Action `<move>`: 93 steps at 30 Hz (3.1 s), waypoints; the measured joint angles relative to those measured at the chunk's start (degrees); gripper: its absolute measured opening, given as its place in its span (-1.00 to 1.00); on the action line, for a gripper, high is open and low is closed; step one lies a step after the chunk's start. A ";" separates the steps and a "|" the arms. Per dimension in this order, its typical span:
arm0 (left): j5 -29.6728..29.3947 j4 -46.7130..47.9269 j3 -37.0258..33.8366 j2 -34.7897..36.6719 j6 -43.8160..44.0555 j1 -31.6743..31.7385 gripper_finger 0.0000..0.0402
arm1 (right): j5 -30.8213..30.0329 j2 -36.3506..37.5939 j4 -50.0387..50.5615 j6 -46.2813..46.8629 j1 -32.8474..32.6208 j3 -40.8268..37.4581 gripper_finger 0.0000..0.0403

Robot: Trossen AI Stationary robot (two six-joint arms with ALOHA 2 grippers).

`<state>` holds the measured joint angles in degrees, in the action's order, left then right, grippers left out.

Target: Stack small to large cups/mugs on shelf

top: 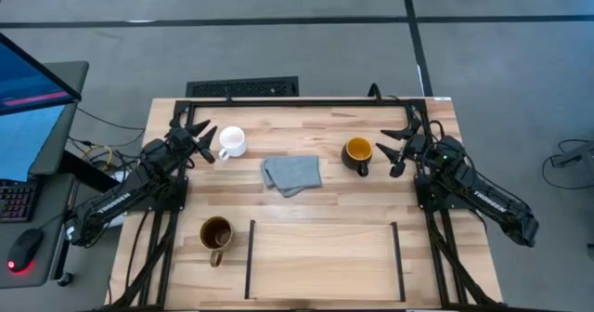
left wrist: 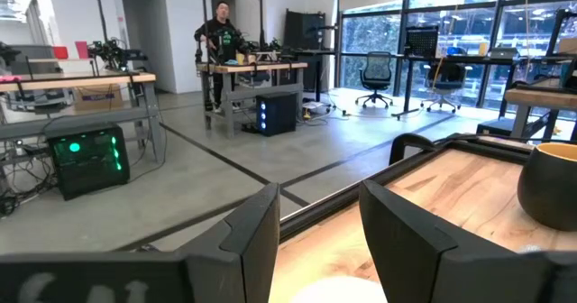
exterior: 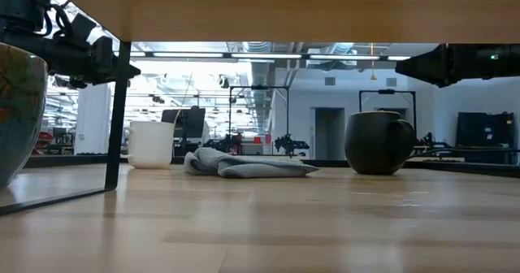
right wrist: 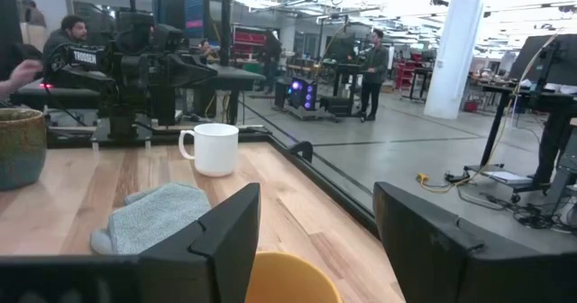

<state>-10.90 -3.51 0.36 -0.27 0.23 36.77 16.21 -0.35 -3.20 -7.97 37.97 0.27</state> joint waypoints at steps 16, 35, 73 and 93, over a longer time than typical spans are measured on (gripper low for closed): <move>0.01 0.01 0.00 0.02 0.00 0.00 -0.27 | 0.00 0.01 0.00 -0.02 -0.01 0.00 0.19; 0.00 0.00 0.02 0.02 0.01 0.00 -0.27 | 0.00 -0.01 0.00 0.00 -0.02 0.00 0.19; 0.00 0.00 0.02 0.00 0.00 0.00 -0.27 | 0.00 0.02 0.00 -0.02 -0.01 0.00 0.19; 0.00 0.01 0.00 0.02 -1.84 0.00 -0.27 | 0.00 0.01 0.00 -0.01 0.00 0.00 0.19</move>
<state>-10.90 -3.50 0.36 -0.25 -1.61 36.77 16.21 -0.35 -3.20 -7.98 37.97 0.27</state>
